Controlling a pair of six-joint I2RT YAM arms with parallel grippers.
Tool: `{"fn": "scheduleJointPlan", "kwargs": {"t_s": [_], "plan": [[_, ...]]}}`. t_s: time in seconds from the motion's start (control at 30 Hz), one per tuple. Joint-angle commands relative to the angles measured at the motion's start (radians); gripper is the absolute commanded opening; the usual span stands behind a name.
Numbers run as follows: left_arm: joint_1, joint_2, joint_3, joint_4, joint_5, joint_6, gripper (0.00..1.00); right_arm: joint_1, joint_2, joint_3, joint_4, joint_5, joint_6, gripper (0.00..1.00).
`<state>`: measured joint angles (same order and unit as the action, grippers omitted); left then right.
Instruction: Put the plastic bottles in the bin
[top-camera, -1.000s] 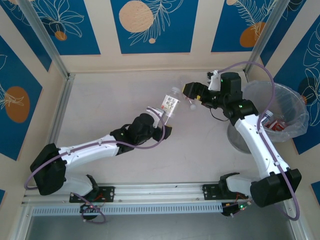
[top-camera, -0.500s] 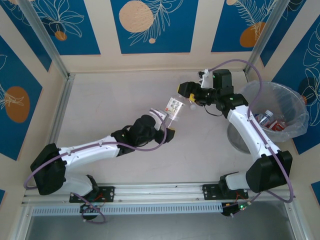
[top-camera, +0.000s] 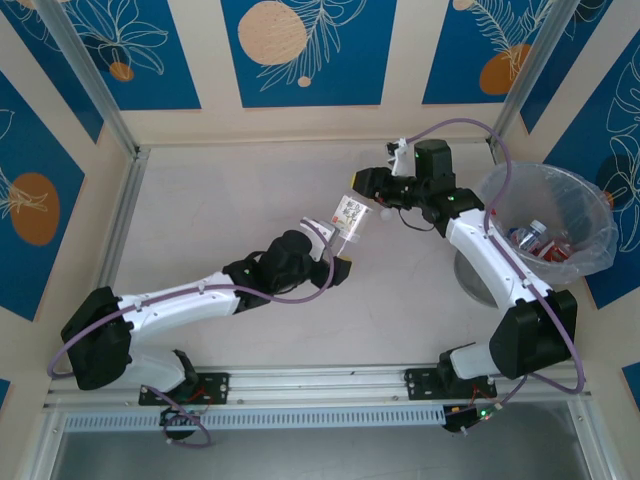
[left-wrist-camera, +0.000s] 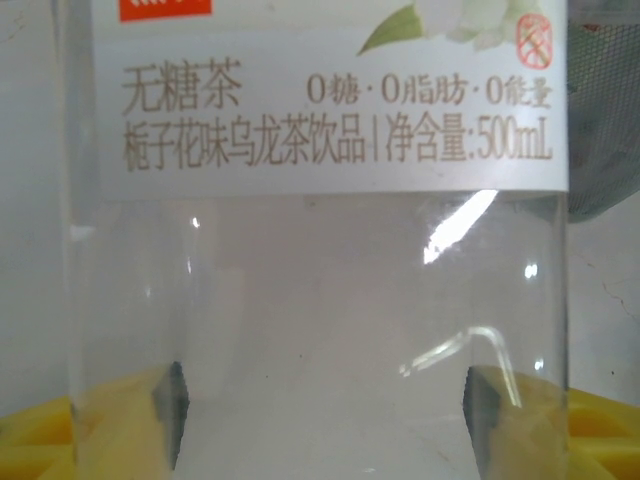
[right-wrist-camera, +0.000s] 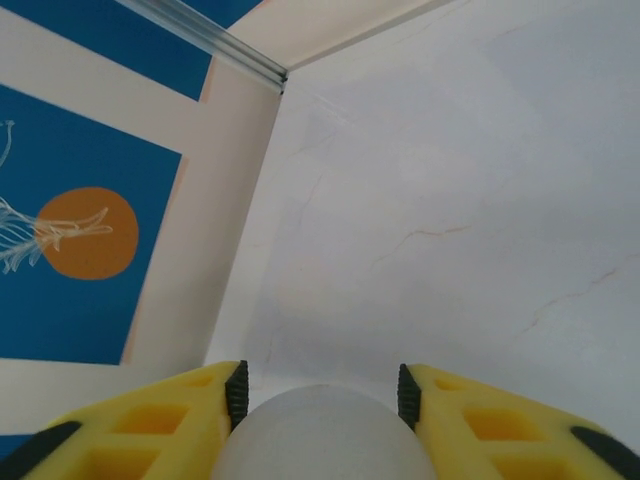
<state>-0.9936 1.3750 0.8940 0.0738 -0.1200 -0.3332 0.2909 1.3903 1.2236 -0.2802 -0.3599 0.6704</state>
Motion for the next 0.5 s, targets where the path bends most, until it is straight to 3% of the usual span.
{"fn": "scheduleJointPlan", "kwargs": {"t_s": [0.0, 0.27, 0.37, 0.47], "plan": [[-0.015, 0.004, 0.037, 0.039, 0.022, 0.008, 0.58, 0.012, -0.028, -0.027, 0.049, 0.035, -0.008, 0.32], [-0.016, 0.008, 0.044, 0.024, 0.017, 0.002, 0.58, 0.016, -0.097, -0.075, 0.06, 0.07, -0.032, 0.0], [-0.015, 0.007, 0.048, 0.021, 0.017, 0.0, 0.61, 0.016, -0.119, -0.087, 0.054, 0.082, -0.049, 0.0], [-0.016, 0.009, 0.056, 0.012, 0.011, -0.011, 0.7, 0.017, -0.133, -0.08, 0.028, 0.088, -0.064, 0.0]]}}
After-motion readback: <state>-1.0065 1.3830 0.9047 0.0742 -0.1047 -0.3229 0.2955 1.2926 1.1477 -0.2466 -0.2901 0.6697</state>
